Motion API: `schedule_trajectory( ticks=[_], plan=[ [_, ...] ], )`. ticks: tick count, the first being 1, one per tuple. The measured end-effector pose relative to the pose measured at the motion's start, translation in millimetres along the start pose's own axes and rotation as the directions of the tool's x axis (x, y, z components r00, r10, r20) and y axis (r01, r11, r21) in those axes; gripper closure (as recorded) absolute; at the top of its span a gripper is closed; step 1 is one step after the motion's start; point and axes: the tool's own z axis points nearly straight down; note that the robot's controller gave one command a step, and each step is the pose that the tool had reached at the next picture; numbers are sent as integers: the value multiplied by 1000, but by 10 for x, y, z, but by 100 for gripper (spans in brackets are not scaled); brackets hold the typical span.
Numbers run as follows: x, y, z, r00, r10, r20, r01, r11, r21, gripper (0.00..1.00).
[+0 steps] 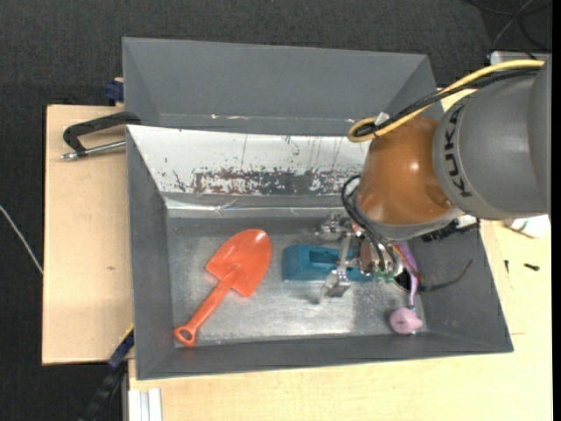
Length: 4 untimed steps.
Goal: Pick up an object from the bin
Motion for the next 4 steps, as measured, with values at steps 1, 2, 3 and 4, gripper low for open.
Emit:
schedule_trajectory(
  ticks=[1,2,3,4],
  plan=[
    [83,30,93,1000,16,5,-16,1000,0,100],
    [83,30,93,1000,16,5,-16,1000,0,100],
    [303,-191,-650,1000,-16,-7,16,1000,1,100],
    [302,-191,-650,1000,-16,-7,16,1000,1,100]
  ],
)
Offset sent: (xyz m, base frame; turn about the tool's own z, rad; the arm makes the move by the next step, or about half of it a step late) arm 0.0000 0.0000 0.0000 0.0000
